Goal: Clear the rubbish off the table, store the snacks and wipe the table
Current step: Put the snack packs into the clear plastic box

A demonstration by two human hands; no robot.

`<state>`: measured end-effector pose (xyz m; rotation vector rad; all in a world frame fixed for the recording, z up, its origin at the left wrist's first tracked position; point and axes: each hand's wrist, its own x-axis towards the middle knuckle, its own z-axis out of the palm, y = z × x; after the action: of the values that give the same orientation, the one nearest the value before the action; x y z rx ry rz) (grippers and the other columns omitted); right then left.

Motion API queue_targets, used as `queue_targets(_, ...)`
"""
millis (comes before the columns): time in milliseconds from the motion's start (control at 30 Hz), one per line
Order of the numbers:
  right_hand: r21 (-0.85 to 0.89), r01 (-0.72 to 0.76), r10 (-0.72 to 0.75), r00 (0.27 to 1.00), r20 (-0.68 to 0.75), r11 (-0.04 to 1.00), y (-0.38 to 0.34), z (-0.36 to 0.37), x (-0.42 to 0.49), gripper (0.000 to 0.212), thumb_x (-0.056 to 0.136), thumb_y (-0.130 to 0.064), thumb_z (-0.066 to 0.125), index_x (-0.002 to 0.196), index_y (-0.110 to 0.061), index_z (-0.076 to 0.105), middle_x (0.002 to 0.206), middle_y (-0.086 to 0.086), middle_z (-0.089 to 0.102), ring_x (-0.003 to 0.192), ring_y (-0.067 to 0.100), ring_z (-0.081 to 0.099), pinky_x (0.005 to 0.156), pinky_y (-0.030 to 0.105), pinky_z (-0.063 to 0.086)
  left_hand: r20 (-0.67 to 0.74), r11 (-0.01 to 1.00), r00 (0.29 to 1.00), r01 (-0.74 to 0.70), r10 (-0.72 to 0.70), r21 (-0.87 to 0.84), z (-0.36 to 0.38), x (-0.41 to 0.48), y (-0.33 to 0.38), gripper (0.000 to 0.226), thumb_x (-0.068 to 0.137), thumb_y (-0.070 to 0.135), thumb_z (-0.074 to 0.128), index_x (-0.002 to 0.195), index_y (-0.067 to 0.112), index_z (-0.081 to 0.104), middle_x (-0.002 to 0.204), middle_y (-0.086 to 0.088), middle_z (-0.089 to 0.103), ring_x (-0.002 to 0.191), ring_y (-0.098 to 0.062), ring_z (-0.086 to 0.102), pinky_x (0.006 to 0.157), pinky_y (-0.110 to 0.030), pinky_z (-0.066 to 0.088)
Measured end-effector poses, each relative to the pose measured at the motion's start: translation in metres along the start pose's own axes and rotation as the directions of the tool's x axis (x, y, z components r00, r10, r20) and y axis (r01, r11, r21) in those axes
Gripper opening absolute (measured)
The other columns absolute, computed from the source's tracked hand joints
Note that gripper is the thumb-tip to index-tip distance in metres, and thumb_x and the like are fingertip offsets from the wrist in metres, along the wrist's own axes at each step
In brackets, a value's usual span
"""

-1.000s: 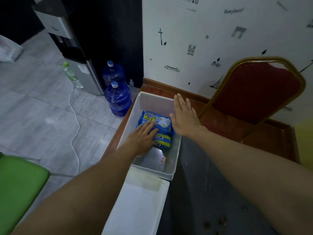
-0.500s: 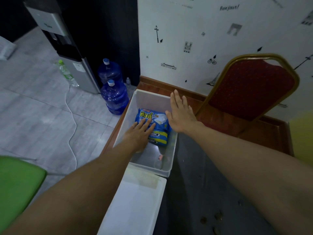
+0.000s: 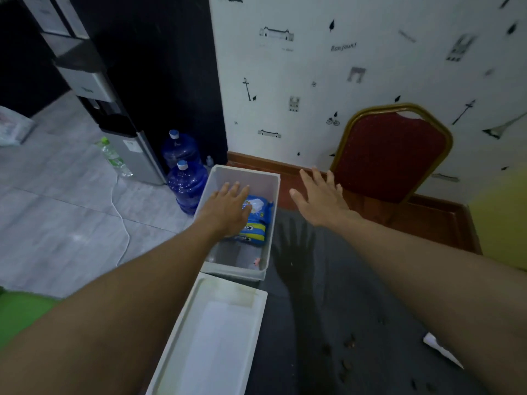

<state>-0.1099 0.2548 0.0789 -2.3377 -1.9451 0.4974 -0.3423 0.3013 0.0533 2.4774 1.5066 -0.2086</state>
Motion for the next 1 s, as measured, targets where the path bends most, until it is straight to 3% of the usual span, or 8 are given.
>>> queue_targets(367, 0.061, -0.177, 0.181, 0.981, -0.064, 0.982, 0.108, -0.038, -0.083, 0.072, 0.101, -0.064, 0.026, 0.161, -0.026, 0.013, 0.169, 0.005, 0.002, 0.154, 0.036, -0.004, 0.121, 0.062, 0.004, -0.119, 0.990, 0.983, -0.139, 0.137, -0.005, -0.024, -0.006, 0.116, 0.059, 0.104, 0.044, 0.025, 0.157, 0.020, 0.014, 0.164, -0.009, 0.016, 0.151, -0.030, 0.013, 0.120, -0.049, 0.015)
queue_targets(1000, 0.169, -0.479, 0.497, 0.864, -0.085, 0.862, 0.315, -0.036, -0.229, 0.071, 0.101, -0.063, 0.031, 0.159, -0.025, 0.018, 0.169, 0.005, 0.008, 0.154, 0.034, 0.001, 0.119, 0.065, 0.012, 0.075, 0.918, 0.915, -0.396, 0.397, -0.029, 0.029, -0.016, 0.354, 0.065, 0.102, 0.050, 0.028, 0.158, 0.024, 0.007, 0.165, -0.006, 0.009, 0.151, -0.029, 0.011, 0.122, -0.048, 0.012)
